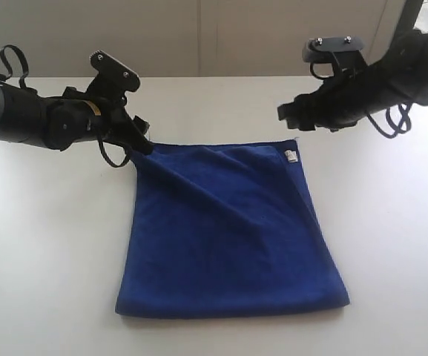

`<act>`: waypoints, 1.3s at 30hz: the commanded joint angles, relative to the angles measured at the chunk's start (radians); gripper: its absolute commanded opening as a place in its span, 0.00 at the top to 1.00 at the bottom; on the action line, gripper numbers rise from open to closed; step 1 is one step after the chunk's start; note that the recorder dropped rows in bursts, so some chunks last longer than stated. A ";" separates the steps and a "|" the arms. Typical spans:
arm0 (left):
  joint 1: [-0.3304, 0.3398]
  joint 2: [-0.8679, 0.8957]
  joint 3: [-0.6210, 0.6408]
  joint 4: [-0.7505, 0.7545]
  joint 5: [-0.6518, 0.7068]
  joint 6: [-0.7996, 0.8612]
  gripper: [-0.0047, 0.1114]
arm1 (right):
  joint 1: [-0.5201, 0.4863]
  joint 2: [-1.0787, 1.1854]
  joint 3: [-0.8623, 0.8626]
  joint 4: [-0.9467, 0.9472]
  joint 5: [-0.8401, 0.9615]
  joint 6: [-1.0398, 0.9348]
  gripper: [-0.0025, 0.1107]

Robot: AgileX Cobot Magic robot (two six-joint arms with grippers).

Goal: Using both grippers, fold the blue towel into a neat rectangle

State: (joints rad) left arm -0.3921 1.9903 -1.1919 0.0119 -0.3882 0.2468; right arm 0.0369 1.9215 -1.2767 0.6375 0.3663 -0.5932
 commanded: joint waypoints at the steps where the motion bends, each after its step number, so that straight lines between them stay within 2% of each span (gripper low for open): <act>1: 0.001 -0.006 0.002 -0.006 0.000 0.003 0.40 | 0.003 0.069 -0.102 0.103 0.131 -0.015 0.52; 6: 0.001 -0.008 0.002 -0.006 0.015 0.003 0.40 | 0.003 0.157 -0.158 0.121 0.144 -0.002 0.52; 20: 0.001 -0.008 0.002 -0.006 0.041 0.003 0.40 | 0.003 0.251 -0.163 0.226 0.136 -0.015 0.54; 23: 0.001 -0.008 0.002 -0.006 0.043 0.003 0.40 | 0.003 0.258 -0.169 0.233 0.141 -0.021 0.62; 30: 0.001 -0.008 0.002 -0.012 0.056 0.003 0.40 | 0.003 0.256 -0.169 0.341 0.155 -0.171 0.98; 39: 0.001 -0.038 0.002 -0.012 0.057 0.003 0.40 | 0.003 0.166 -0.167 0.286 0.082 -0.171 0.98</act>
State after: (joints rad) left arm -0.3921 1.9829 -1.1919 0.0119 -0.3400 0.2483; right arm 0.0405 2.1294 -1.4422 0.9504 0.4832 -0.7496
